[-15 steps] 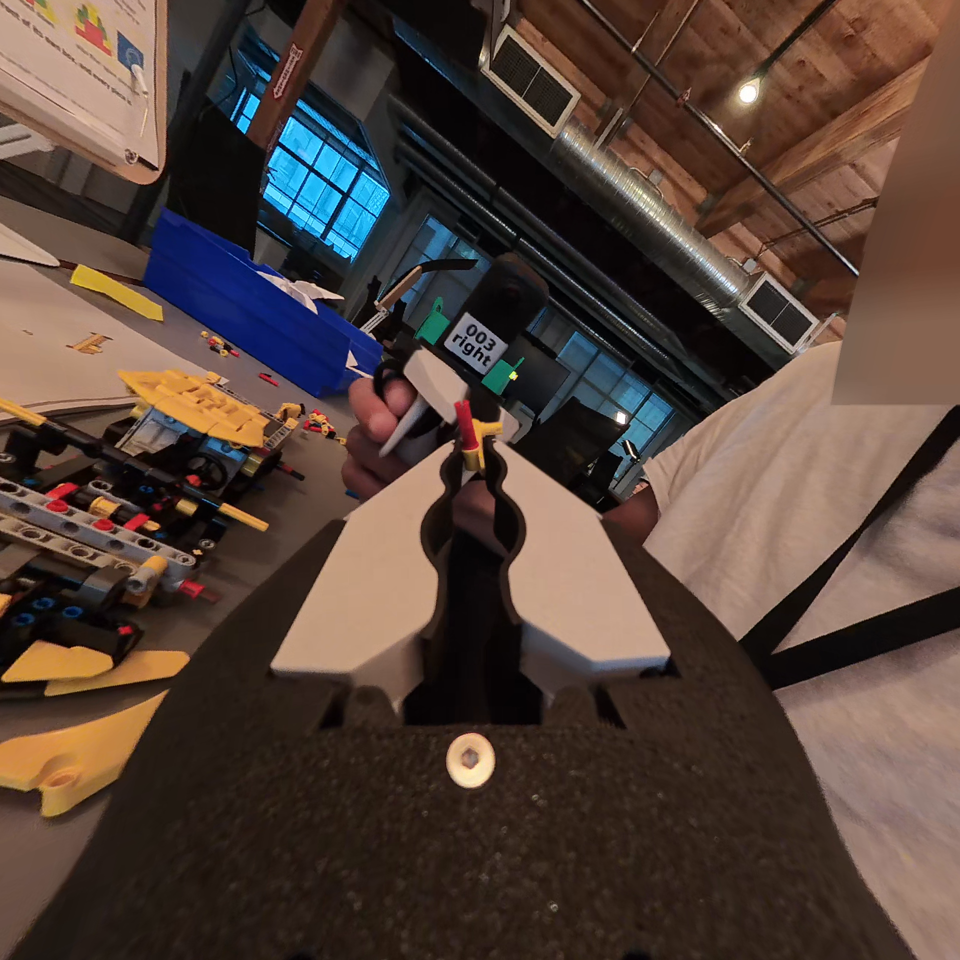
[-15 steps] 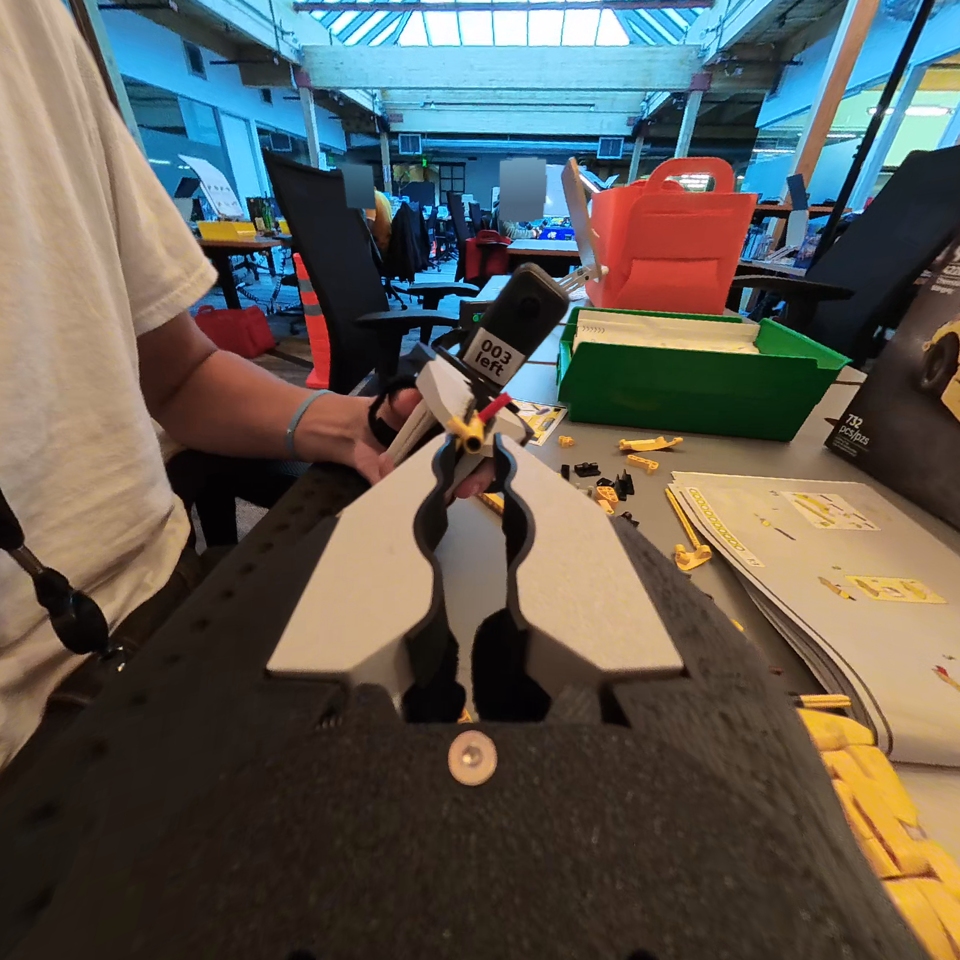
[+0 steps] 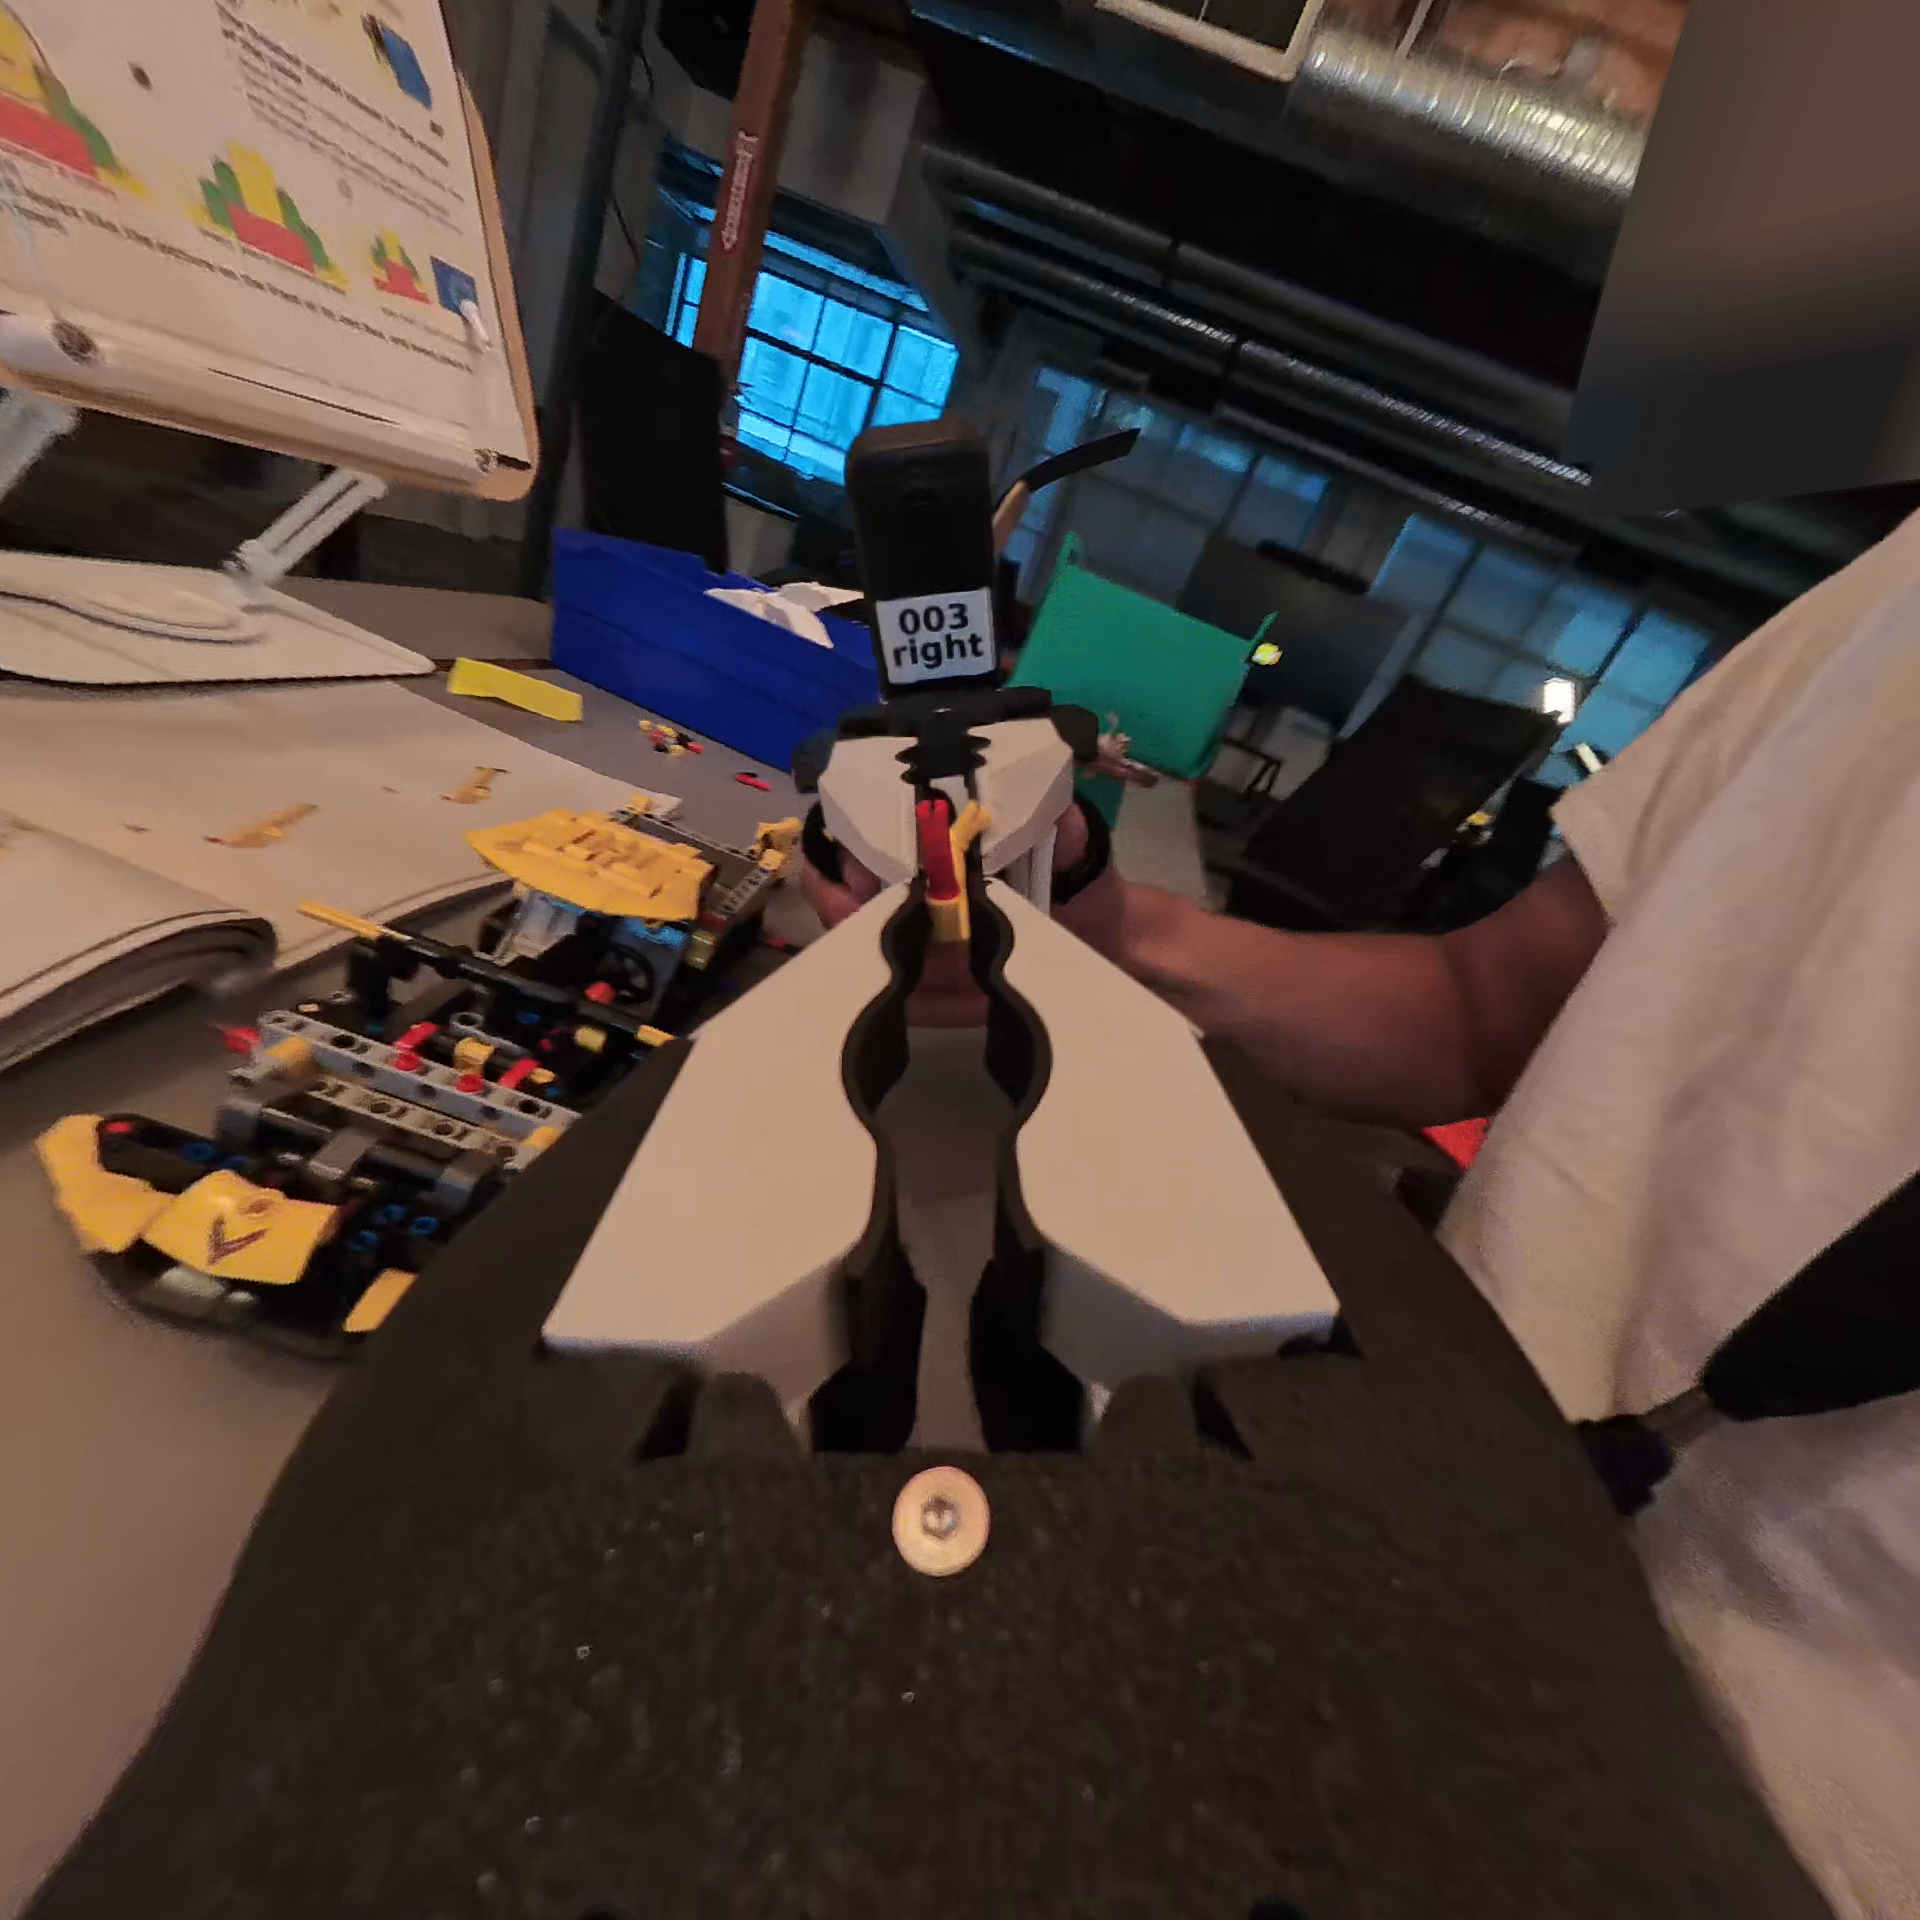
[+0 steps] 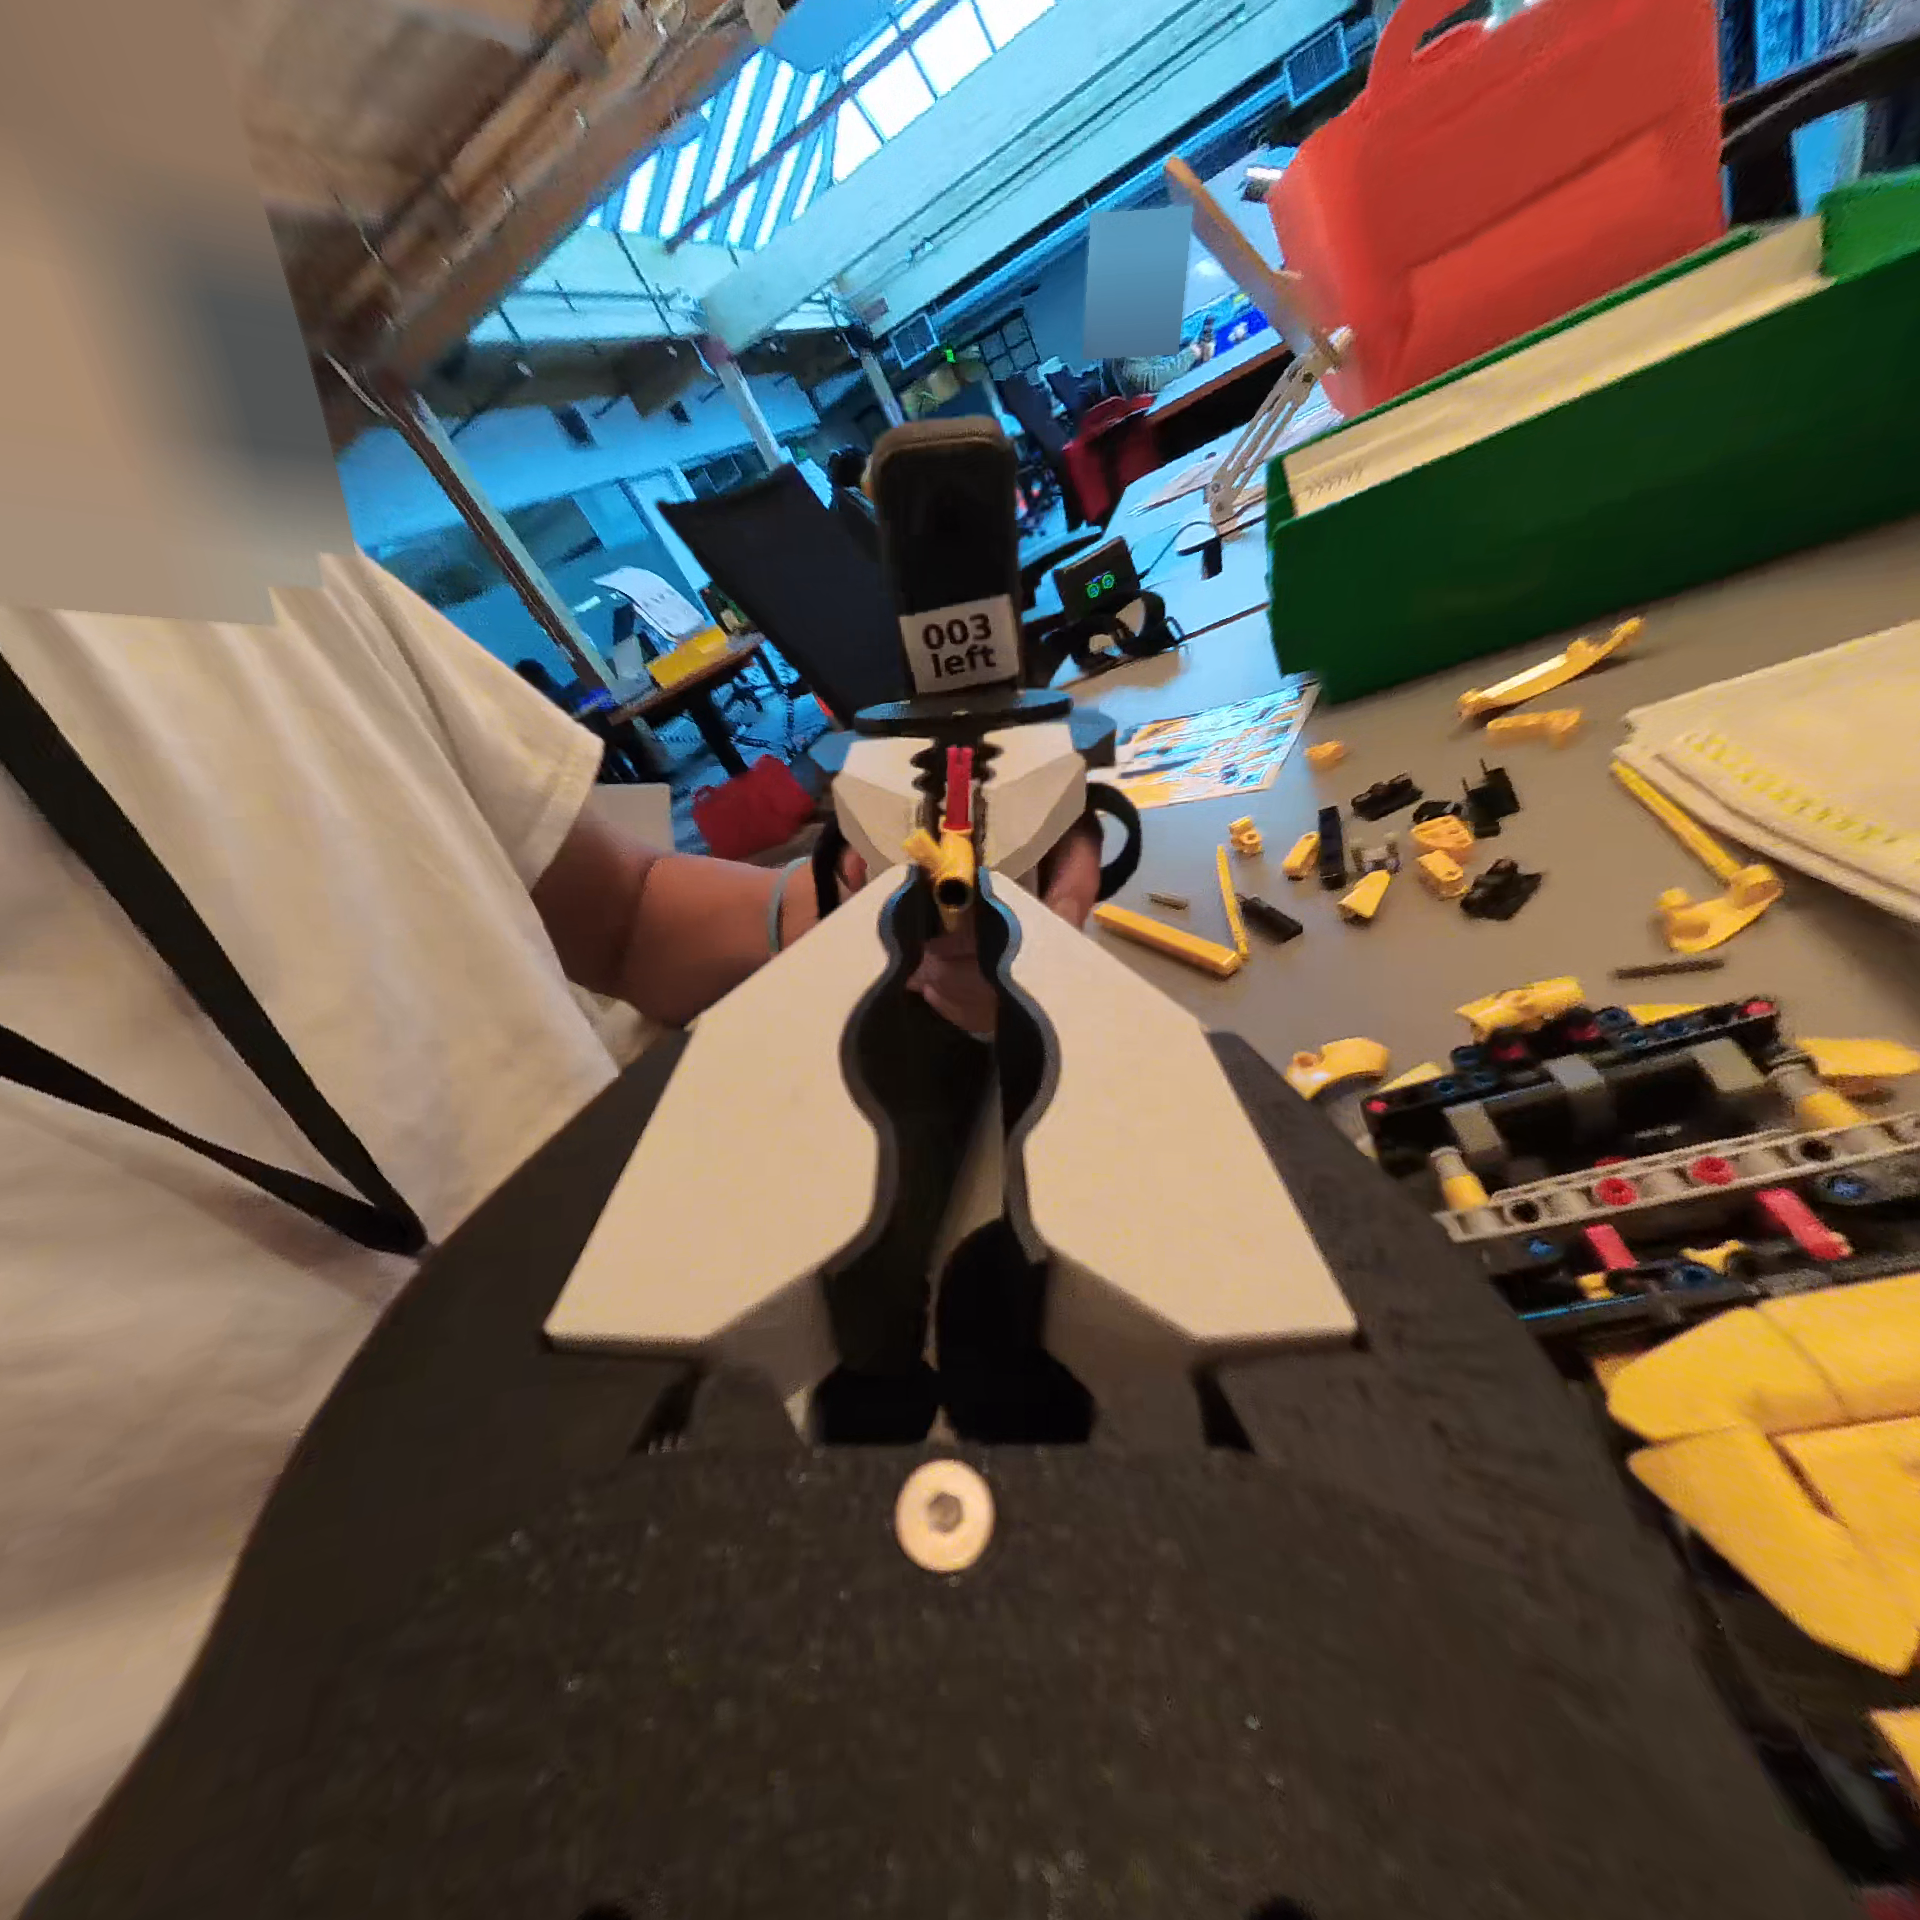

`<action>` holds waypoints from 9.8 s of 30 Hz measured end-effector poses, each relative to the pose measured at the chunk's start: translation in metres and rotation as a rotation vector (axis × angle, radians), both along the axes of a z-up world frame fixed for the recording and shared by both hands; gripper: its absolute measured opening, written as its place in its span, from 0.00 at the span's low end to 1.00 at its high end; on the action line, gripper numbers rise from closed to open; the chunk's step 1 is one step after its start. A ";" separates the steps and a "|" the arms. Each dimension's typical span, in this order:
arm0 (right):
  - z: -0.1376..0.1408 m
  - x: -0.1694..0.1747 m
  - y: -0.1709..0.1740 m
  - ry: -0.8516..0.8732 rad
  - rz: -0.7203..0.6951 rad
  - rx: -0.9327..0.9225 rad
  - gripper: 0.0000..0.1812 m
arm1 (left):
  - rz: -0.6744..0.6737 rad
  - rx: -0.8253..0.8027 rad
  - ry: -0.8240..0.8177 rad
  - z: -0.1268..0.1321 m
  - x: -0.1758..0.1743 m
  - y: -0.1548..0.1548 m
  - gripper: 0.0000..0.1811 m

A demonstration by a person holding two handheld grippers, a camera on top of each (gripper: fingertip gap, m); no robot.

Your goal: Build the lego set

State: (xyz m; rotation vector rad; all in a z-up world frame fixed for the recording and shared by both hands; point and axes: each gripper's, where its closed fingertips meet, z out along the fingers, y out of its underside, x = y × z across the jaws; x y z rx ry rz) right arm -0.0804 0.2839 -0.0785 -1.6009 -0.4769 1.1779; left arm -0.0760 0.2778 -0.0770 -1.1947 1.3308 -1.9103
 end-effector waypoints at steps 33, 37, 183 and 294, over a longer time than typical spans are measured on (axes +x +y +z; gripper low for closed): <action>-0.024 0.002 0.049 -0.487 -0.378 0.287 0.28 | -0.005 -0.604 0.137 -0.019 0.008 0.054 0.04; -0.026 0.008 0.050 -0.561 -0.412 0.321 0.23 | -0.031 -0.557 0.172 -0.023 0.012 0.043 0.04; -0.132 0.111 -0.074 -1.073 -0.198 -0.051 0.07 | -0.126 0.662 0.623 -0.133 0.058 -0.063 0.16; 0.017 -0.006 -0.033 -0.414 -0.450 0.527 0.07 | -0.600 -0.685 0.107 0.021 -0.009 -0.038 0.20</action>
